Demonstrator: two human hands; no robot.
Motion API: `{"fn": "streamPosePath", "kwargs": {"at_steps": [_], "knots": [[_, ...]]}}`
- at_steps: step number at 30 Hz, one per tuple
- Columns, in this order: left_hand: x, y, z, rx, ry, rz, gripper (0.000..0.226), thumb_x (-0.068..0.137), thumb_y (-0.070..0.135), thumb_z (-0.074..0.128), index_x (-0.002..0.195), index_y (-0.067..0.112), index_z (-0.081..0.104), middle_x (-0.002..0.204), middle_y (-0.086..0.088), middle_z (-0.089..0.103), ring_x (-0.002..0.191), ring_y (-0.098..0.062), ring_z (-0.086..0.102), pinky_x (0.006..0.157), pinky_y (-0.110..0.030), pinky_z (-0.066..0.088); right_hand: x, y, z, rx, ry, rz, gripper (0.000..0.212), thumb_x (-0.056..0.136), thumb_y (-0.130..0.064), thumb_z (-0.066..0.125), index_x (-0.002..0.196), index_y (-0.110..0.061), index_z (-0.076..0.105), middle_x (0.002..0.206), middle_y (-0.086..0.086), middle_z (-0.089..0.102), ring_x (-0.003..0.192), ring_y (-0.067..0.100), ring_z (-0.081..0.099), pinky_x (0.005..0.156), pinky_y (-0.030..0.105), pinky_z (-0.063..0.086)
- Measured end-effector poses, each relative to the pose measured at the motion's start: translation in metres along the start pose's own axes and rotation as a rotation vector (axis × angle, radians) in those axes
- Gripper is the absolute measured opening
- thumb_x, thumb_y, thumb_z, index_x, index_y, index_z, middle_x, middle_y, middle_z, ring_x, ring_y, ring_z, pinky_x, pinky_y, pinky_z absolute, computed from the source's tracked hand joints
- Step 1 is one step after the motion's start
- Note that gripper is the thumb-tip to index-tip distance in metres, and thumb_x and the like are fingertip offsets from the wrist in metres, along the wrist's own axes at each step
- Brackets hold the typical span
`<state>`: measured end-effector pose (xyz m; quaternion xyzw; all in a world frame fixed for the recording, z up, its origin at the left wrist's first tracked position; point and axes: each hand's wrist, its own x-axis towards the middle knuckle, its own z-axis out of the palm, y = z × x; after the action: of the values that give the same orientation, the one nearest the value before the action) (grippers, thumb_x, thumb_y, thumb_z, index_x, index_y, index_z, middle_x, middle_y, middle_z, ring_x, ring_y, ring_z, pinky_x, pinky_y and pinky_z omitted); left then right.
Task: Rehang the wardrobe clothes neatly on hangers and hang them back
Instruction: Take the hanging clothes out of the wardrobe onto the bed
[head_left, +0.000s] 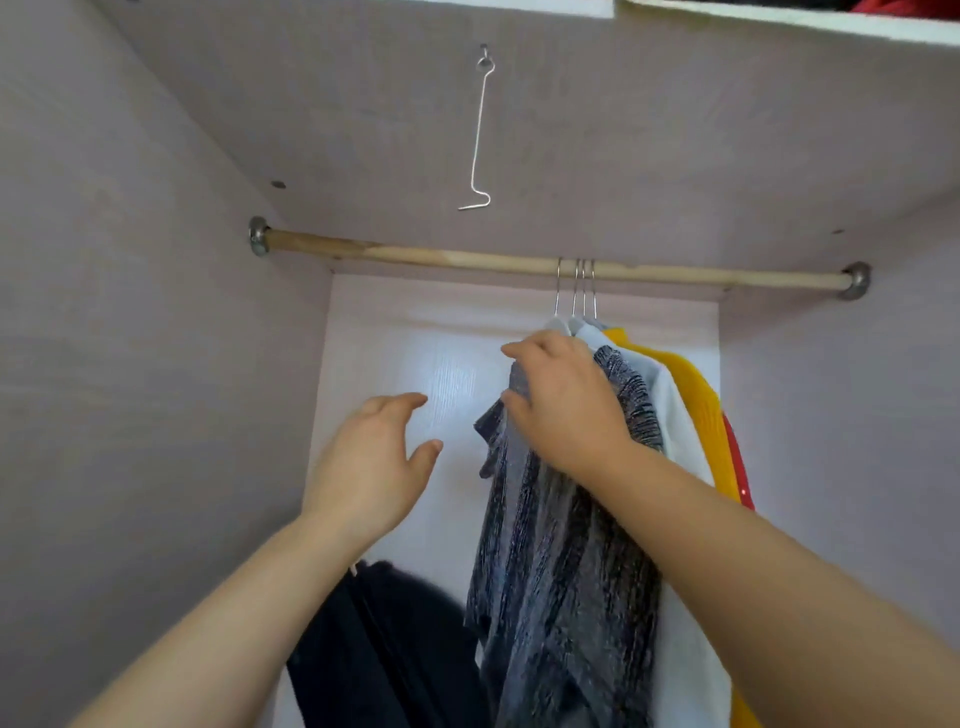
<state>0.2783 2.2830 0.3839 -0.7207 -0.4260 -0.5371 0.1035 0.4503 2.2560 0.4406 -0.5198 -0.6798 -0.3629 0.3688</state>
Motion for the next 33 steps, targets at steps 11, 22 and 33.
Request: {"fn": "streamPosePath", "kwargs": {"at_steps": [11, 22, 33], "knots": [[0.052, -0.035, 0.056, -0.025, -0.029, 0.099, 0.050, 0.088, 0.033, 0.056, 0.135, 0.024, 0.042, 0.133, 0.003, 0.048, 0.122, -0.016, 0.044, 0.100, -0.029, 0.035, 0.035, 0.102, 0.046, -0.231, 0.141, 0.173, 0.049, 0.090, -0.035, 0.053, 0.135, -0.019, 0.045, 0.138, 0.003, 0.046, 0.128, 0.024, 0.039, 0.108, 0.035, 0.023], [0.093, -0.017, 0.064, 0.069, 0.058, 0.161, 0.051, 0.087, 0.033, 0.057, 0.135, 0.025, 0.042, 0.134, 0.003, 0.047, 0.122, -0.017, 0.044, 0.101, -0.030, 0.034, 0.073, 0.146, 0.069, -0.151, 0.306, 0.135, 0.038, 0.089, -0.035, 0.056, 0.127, -0.027, 0.055, 0.116, 0.001, 0.058, 0.106, 0.025, 0.045, 0.081, 0.034, 0.032], [0.110, 0.008, 0.037, 0.124, 0.305, 0.181, 0.050, 0.088, 0.031, 0.054, 0.135, 0.020, 0.042, 0.134, -0.002, 0.048, 0.125, -0.020, 0.041, 0.104, -0.037, 0.033, 0.104, 0.103, 0.054, 0.063, 0.450, -0.076, 0.033, 0.090, -0.030, 0.056, 0.122, -0.026, 0.060, 0.107, 0.002, 0.057, 0.107, 0.024, 0.048, 0.072, 0.032, 0.039]]}}
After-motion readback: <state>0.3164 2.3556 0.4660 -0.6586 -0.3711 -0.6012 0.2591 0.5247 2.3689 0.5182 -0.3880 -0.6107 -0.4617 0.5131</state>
